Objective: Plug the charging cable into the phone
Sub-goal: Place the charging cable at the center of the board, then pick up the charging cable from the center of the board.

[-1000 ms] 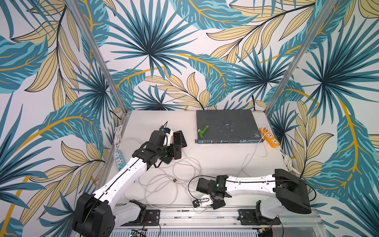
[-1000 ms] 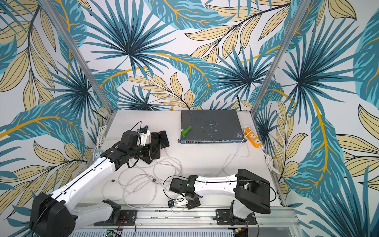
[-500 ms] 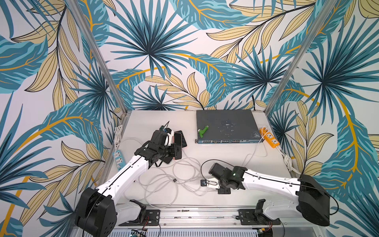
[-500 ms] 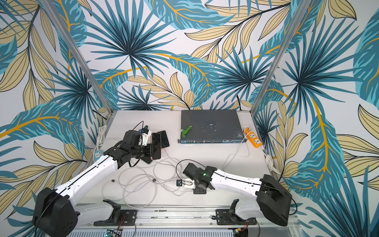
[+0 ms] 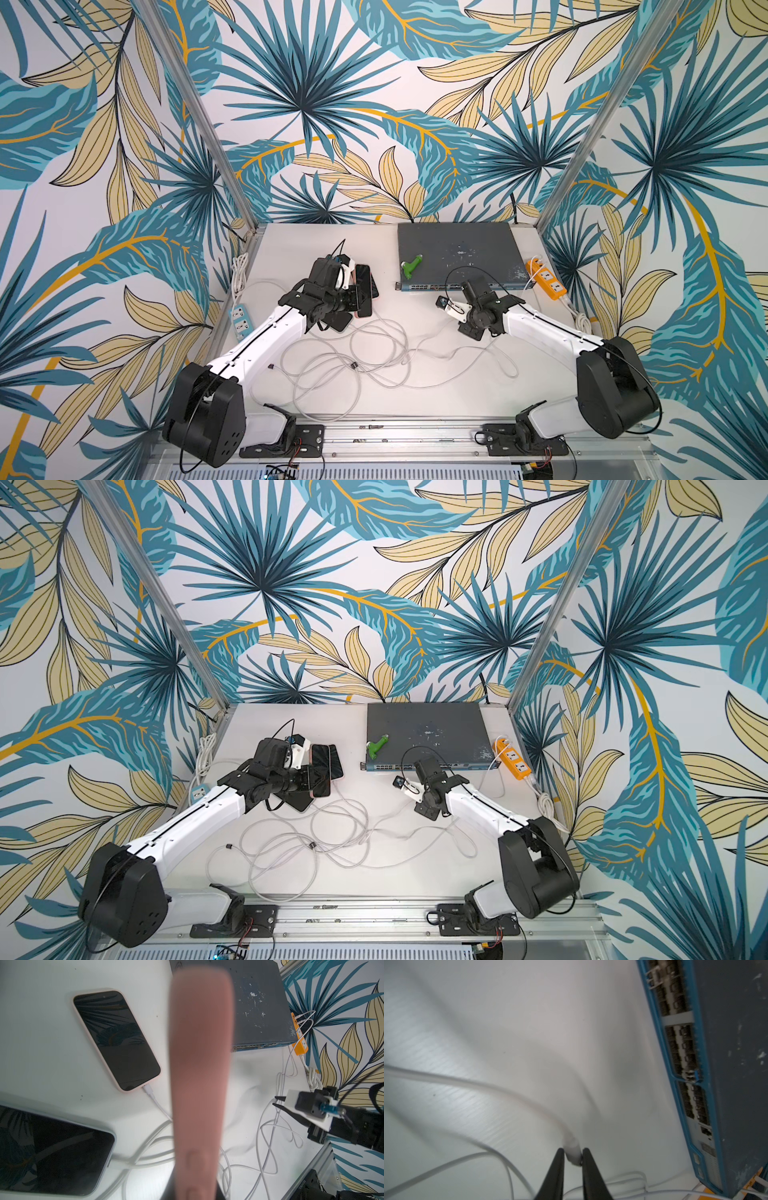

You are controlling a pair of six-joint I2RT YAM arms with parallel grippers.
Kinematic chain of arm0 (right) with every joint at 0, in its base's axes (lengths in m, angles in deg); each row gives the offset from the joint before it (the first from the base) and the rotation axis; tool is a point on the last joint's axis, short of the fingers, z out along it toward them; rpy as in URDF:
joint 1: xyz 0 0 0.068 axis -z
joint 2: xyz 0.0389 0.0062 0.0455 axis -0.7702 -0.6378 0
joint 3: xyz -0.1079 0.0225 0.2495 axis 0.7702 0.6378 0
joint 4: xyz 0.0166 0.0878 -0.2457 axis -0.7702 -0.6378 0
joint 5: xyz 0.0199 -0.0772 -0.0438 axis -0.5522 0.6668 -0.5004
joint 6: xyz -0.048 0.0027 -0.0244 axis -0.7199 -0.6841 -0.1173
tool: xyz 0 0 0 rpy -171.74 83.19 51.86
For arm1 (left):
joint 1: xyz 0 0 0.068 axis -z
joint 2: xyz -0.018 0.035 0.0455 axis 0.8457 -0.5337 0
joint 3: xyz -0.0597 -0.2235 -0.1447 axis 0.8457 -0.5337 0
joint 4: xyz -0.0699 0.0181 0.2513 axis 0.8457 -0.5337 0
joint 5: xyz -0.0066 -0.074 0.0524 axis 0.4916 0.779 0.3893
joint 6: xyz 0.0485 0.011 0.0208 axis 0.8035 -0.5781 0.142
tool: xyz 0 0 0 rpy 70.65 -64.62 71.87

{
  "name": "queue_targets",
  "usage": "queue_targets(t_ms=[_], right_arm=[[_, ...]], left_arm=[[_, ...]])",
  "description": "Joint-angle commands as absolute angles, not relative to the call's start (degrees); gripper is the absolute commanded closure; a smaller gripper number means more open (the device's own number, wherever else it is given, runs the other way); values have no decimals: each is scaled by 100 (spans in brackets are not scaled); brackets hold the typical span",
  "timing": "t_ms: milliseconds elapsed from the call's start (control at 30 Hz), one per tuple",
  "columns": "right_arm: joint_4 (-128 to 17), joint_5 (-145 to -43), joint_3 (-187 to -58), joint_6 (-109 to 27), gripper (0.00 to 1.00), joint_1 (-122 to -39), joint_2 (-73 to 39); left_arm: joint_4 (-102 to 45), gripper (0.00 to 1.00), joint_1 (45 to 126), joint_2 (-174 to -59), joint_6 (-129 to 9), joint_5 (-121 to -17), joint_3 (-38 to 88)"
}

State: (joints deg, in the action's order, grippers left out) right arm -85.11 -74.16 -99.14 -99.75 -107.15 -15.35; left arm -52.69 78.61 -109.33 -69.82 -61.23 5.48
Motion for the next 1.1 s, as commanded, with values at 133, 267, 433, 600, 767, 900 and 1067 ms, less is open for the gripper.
queue_targets(t_ms=[133,267,433,600,767,900,1067], right_arm=[[-8715,-7620,-11000,-9097,36,-10392,-2113],[-8990,-7385,-11389,-7508,30,-10364,-1828],[-9938,-7963,-11994,-3952,29,-10391,-1790],[-10370,-7956,-12069,-1886,30,-10991,-2232],[-10341,-7914,-12231,-1499,32,-11556,-3003],[-10568,-7922,-12469,-1431,35,-11840,-3636],[-11054,-7542,-12856,-1552,42,-11996,-4036]], left_arm=[[-4807,100,7668,-10781,-6997,-5833,636],[-4810,100,7597,-10810,-6997,-5719,639],[-4810,100,7565,-10825,-6971,-5659,640],[-4552,100,7526,-10806,-7069,-5621,552],[-4480,100,7508,-10750,-7155,-5556,472],[-4534,100,7481,-10642,-7135,-5577,452],[-4539,100,7390,-10568,-7129,-5538,387]])
